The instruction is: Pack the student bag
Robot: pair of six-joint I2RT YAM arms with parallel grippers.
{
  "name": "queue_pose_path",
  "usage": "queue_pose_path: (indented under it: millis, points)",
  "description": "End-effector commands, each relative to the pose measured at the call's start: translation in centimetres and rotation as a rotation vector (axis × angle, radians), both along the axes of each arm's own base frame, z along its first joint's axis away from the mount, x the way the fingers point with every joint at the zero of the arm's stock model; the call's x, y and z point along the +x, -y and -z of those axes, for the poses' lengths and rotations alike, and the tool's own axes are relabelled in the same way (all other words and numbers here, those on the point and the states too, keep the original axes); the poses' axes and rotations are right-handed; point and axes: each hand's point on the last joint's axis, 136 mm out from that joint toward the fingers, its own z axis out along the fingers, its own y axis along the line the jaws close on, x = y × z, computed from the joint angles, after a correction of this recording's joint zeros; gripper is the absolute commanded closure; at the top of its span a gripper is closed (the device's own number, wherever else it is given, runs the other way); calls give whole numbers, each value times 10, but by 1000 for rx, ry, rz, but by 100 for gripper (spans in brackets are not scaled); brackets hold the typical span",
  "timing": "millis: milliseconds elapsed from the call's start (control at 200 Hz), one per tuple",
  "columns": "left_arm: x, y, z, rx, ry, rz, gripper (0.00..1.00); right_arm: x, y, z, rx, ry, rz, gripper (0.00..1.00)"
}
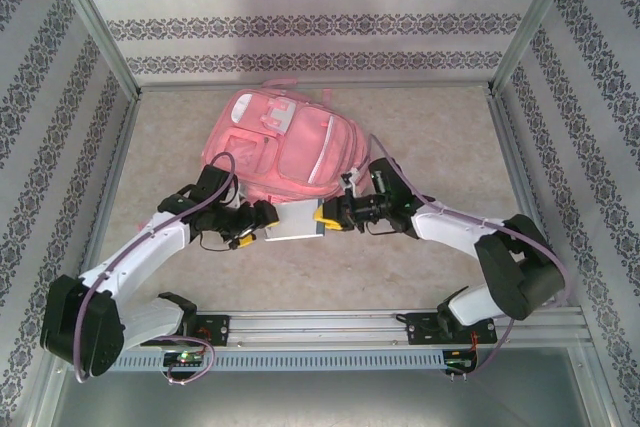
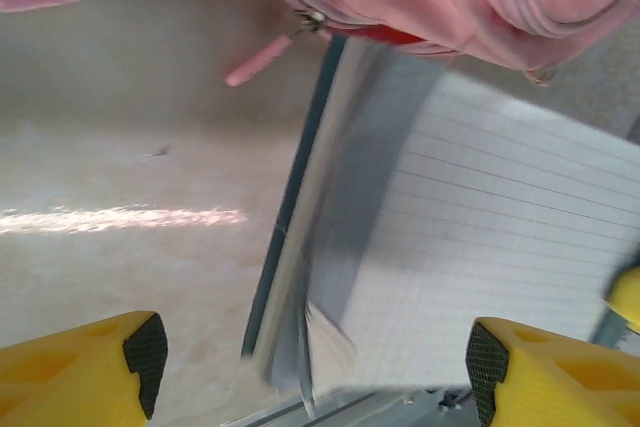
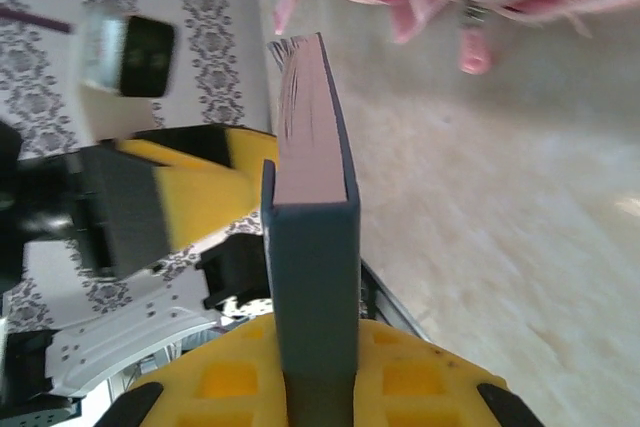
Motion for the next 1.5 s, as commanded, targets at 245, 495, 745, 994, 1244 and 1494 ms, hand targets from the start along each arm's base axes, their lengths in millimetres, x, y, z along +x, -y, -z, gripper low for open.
queue_pose_path:
  millis: [245,495,745,994,1244,1494]
  points:
    - [39,32,-73,-230,173,28,25,19,11,-112,157,177,33,99]
    - [58,41,-115,-414,259,-57,25,22,27,-123,180,161,105,99]
    - [71,43,-147,-538,343,-119,61,20,36,-127,188,158,142,99]
    - [71,44,-174,-569,424,-101,100,18,38,-130,169,181,160,55]
    - [71,43,-175,-566,425,-107,100,25,23,-142,197,204,166,48]
    - [72,46,-181,-592,424,-107,100,41,2,-148,220,205,172,53]
